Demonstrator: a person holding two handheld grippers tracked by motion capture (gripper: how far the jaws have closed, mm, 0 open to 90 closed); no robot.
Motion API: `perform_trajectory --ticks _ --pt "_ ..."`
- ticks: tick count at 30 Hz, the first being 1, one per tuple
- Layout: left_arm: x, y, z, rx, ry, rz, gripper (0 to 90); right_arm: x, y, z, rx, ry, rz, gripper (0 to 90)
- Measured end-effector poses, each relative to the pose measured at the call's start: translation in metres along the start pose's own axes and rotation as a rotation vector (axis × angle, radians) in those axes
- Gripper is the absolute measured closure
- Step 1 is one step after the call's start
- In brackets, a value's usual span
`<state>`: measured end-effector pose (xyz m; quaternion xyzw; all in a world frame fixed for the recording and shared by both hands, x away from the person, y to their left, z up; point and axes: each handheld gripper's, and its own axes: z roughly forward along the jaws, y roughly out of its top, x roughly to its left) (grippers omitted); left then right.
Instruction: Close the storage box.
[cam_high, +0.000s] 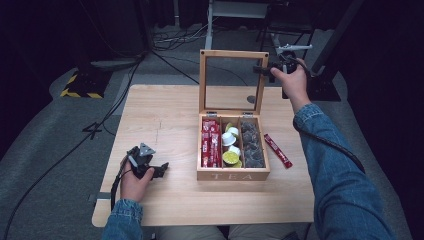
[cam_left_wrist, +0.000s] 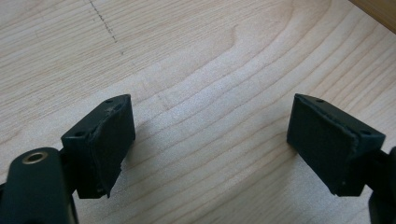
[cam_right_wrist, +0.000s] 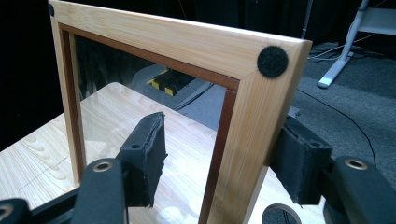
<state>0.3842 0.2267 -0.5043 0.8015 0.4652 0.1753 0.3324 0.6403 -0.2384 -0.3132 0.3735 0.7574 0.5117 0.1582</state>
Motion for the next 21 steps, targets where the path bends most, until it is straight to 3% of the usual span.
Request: perform_trajectory --ticks 14,21 --pt "0.001 0.000 0.000 0.004 0.001 0.007 15.5 0.016 -0.001 -0.023 -0.014 0.016 0.002 40.8" --pt "0.001 0.000 0.000 0.004 0.001 0.007 15.5 0.032 -0.004 -0.045 -0.013 0.025 -0.014 44.9"
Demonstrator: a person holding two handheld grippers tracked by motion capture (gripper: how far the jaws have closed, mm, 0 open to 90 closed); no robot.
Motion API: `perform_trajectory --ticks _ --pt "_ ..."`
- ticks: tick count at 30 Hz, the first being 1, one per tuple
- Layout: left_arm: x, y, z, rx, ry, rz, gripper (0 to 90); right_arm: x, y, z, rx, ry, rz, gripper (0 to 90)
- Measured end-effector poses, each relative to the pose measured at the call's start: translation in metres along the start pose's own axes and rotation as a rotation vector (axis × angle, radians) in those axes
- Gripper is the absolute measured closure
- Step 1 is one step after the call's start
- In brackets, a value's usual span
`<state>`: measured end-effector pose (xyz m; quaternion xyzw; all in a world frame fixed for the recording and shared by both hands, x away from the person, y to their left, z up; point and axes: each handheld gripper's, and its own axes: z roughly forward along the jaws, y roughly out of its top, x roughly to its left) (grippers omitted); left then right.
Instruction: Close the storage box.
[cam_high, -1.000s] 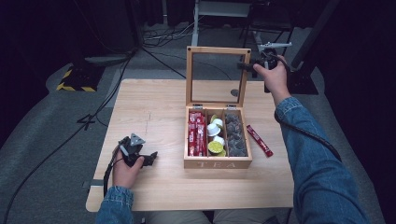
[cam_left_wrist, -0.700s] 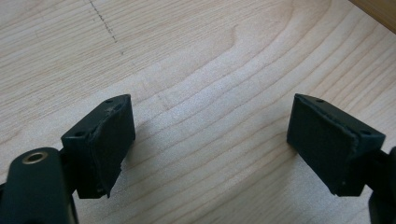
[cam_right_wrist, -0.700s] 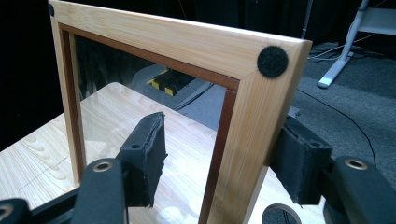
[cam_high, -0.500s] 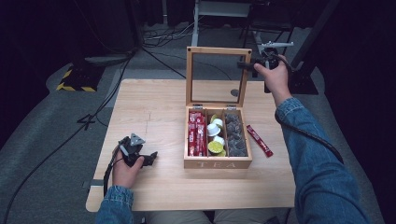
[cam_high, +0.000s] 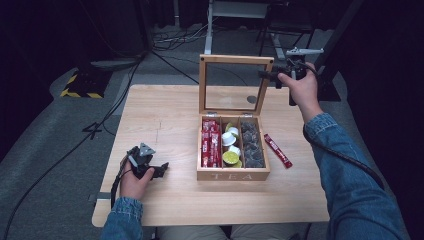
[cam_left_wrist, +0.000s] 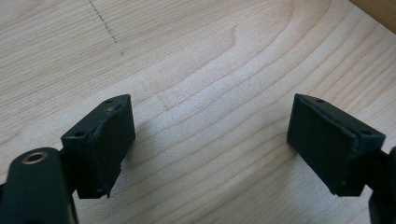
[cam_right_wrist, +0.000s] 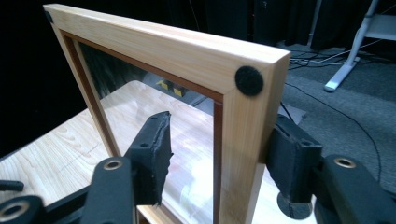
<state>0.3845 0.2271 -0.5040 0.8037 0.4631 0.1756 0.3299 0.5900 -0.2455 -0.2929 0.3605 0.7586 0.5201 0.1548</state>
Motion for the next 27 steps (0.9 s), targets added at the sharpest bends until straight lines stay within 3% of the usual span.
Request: perform_trajectory --ticks 4,22,27 --pt "0.000 0.000 0.000 -0.001 0.000 -0.003 15.5 0.010 -0.001 -0.008 0.016 -0.014 -0.031 45.0" --pt "0.000 0.001 0.001 0.002 0.001 -0.001 15.4 0.038 -0.008 -0.034 0.057 -0.020 -0.087 43.2" --pt "0.000 0.001 0.001 0.000 0.003 0.000 15.4 0.043 -0.012 -0.040 0.070 -0.003 -0.097 40.9"
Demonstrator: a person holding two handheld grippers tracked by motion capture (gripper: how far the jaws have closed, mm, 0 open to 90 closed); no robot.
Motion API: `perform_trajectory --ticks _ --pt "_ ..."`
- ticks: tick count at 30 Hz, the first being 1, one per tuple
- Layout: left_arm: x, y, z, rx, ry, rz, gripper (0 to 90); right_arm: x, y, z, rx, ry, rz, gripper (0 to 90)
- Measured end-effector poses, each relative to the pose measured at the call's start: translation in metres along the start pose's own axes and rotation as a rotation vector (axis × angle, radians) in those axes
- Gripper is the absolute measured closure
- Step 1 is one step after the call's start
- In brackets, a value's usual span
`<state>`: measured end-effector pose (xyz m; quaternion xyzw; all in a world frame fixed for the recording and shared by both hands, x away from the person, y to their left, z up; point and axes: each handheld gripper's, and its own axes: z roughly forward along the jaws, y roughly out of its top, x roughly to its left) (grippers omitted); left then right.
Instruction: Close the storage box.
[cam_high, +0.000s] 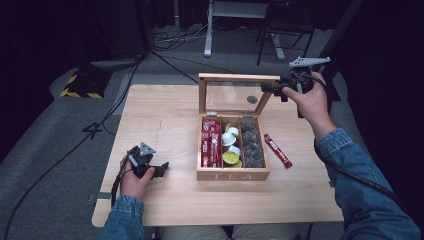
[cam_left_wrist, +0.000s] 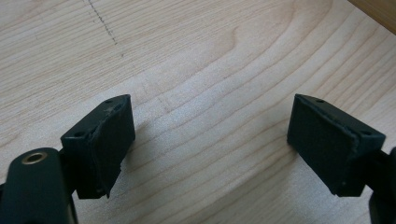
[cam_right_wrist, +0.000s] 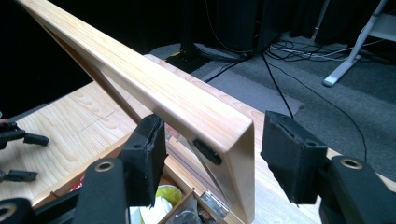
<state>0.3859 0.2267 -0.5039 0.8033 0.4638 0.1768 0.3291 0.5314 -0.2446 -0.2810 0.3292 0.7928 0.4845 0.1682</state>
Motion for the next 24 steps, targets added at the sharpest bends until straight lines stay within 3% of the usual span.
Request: perform_trajectory --ticks 24 --pt "0.000 0.001 0.001 0.001 -0.003 -0.003 15.4 0.032 -0.021 -0.025 0.090 0.002 -0.095 40.0"
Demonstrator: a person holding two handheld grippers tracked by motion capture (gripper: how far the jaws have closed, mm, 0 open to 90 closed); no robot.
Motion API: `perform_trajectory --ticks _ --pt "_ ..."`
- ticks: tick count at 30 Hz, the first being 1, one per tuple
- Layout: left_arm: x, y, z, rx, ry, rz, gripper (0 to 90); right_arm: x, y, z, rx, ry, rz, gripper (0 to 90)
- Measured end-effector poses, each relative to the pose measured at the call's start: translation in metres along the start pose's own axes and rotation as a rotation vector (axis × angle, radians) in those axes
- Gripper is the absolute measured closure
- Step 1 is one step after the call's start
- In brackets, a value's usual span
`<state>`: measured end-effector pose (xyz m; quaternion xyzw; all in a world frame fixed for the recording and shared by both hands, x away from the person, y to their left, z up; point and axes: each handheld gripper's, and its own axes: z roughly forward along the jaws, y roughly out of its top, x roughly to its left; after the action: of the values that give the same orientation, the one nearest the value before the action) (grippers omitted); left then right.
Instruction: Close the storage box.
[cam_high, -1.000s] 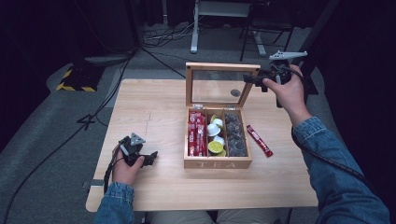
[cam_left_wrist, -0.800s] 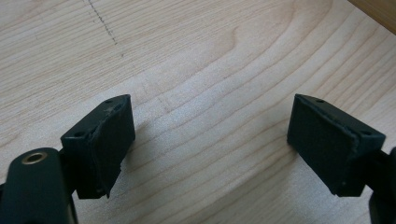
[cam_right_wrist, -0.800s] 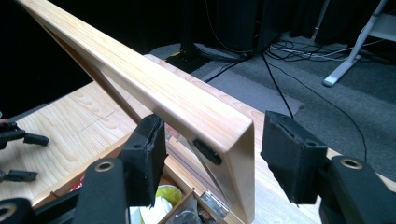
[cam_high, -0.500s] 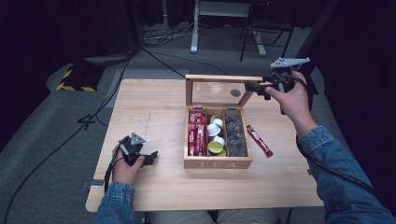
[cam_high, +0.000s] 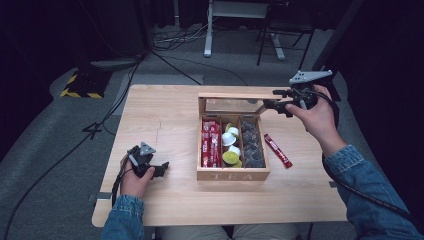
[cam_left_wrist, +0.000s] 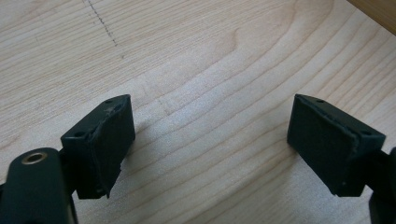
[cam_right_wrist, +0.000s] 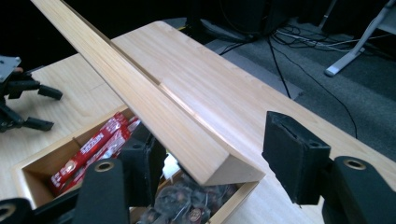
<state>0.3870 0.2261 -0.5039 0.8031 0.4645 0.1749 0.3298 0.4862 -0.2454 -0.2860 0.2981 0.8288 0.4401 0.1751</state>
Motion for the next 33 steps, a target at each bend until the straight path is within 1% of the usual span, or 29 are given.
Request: perform_trajectory --ticks 5,15,19,25,29,30,31,33 --pt "0.000 0.000 0.000 0.000 -0.001 -0.002 15.4 0.009 -0.008 -0.003 0.032 0.020 -0.012 40.2" --pt "0.000 0.000 0.000 -0.001 -0.001 -0.002 15.4 0.023 -0.017 -0.007 0.066 0.044 -0.047 40.0" --pt "0.000 0.000 0.000 -0.001 -0.001 -0.002 15.4 0.028 -0.022 -0.008 0.070 0.055 -0.049 39.9" --pt "0.000 0.000 0.000 -0.001 -0.001 -0.002 15.4 0.034 -0.035 -0.008 0.066 0.063 -0.059 35.0" --pt "0.000 0.000 0.000 0.000 0.000 0.000 15.4 0.041 -0.044 -0.008 0.073 0.056 -0.096 33.5" --pt "0.000 0.000 0.000 0.000 0.000 0.000 15.4 0.041 -0.044 -0.008 0.073 0.056 -0.096 33.5" --pt "0.000 0.000 0.000 -0.001 0.000 -0.001 15.4 0.046 -0.049 -0.008 0.087 0.052 -0.134 32.9" --pt "0.000 0.000 0.000 0.000 0.000 0.001 15.4 0.050 -0.053 -0.007 0.098 0.051 -0.159 31.1"
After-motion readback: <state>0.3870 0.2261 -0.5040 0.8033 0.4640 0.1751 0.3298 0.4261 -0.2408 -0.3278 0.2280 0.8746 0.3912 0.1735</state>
